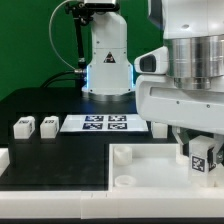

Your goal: Assemble one leg

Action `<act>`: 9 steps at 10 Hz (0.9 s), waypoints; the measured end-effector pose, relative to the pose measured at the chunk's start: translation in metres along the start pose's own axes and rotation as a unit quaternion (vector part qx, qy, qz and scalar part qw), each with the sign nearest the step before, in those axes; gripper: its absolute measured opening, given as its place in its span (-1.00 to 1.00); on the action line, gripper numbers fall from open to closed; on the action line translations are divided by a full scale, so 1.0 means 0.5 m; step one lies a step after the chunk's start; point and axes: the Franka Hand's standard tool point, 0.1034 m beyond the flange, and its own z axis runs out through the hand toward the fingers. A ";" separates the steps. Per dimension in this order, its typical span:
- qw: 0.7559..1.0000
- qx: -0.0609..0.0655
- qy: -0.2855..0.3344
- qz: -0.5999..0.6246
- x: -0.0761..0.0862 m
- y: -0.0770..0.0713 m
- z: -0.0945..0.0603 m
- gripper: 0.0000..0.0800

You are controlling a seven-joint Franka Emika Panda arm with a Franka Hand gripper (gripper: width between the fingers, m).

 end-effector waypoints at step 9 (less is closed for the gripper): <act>0.842 0.016 -0.046 0.537 0.003 0.016 -0.004 -0.25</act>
Offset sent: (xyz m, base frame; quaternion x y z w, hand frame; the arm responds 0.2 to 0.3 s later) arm 0.0080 0.0026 0.0080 0.0853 -0.0285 0.4782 0.8737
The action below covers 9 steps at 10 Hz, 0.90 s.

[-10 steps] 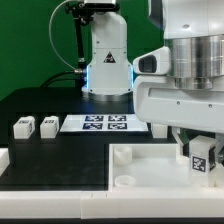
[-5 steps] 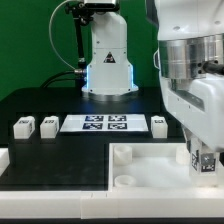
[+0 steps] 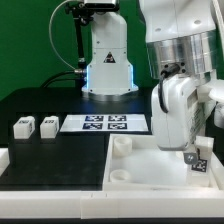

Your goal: Assemble one leg

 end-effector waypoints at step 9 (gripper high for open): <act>1.000 0.004 -0.013 -0.020 -0.040 0.019 -0.082 0.62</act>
Offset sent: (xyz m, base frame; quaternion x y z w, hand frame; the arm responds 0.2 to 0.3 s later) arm 0.0000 0.0000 0.0000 0.0000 0.0000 0.0000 1.0000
